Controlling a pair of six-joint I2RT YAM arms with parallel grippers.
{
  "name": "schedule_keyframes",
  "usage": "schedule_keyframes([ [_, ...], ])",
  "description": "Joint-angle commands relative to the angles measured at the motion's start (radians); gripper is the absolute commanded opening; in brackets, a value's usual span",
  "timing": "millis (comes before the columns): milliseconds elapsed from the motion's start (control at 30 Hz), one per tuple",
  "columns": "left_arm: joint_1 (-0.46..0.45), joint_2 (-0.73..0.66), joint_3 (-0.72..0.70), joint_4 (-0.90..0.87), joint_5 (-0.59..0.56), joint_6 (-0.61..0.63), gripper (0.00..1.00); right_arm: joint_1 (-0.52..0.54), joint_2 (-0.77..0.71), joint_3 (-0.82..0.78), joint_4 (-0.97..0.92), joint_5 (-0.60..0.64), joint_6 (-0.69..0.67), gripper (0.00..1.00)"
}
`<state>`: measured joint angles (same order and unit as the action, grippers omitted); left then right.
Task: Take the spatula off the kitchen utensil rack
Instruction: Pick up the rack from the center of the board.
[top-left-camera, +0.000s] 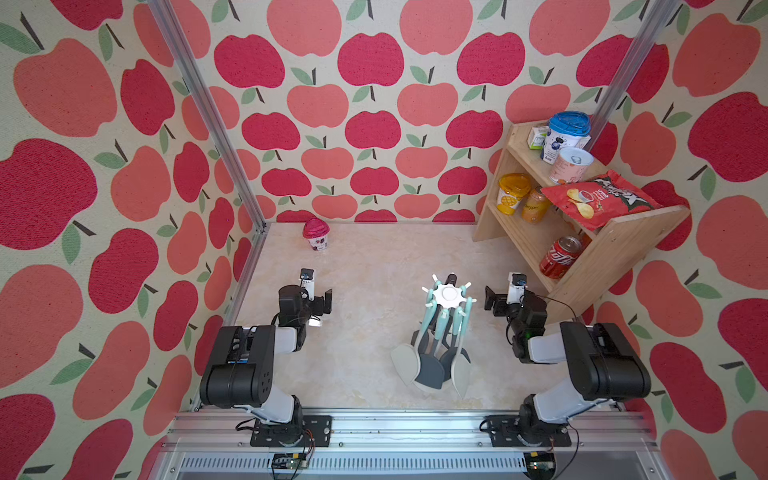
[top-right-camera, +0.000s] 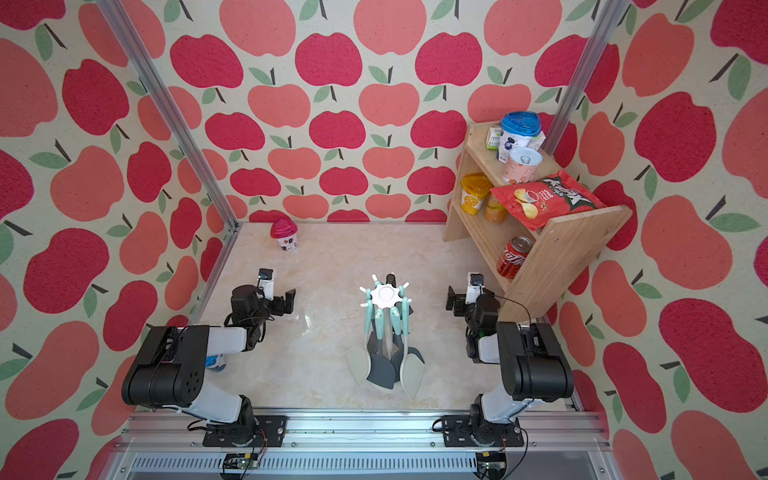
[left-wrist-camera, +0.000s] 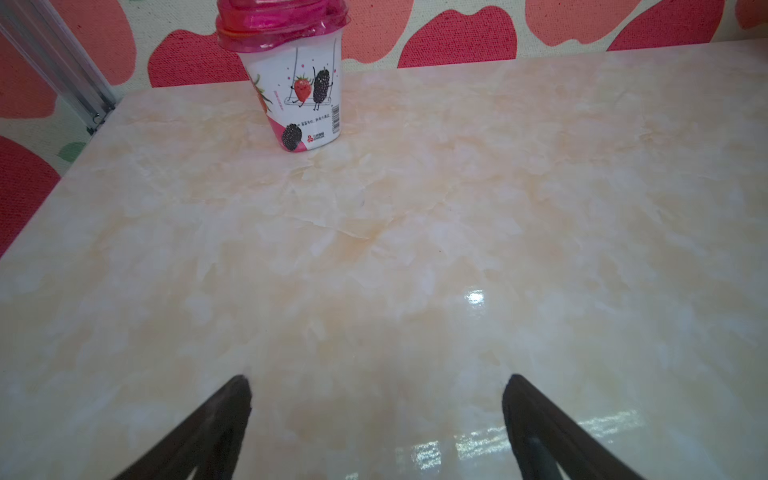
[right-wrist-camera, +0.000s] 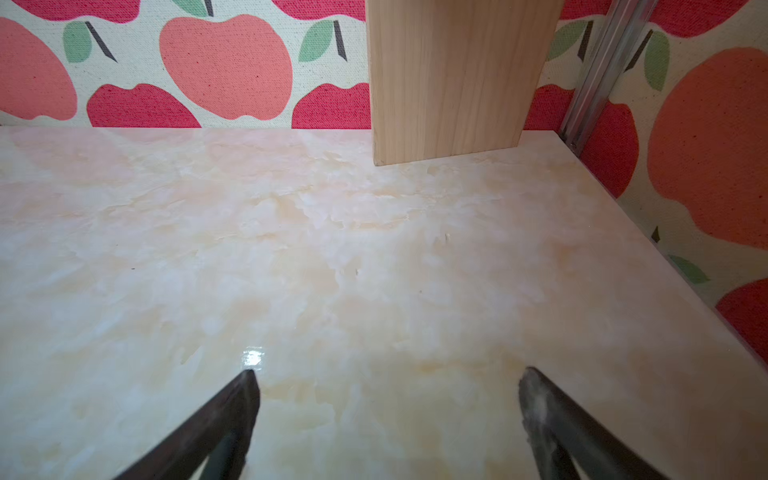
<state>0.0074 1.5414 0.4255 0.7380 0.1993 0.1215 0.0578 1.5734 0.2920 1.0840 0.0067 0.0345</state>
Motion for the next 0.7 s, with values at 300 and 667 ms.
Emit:
schedule_keyframes([
  [300,-0.007,0.016,0.024,0.016,0.02,-0.008,0.97,-0.001,0.013,0.02,0.014,0.018,0.015,1.0],
  [667,-0.006,0.016,0.023,0.016,0.019,-0.007,0.97,-0.001,0.013,0.02,0.012,0.015,0.015,1.0],
])
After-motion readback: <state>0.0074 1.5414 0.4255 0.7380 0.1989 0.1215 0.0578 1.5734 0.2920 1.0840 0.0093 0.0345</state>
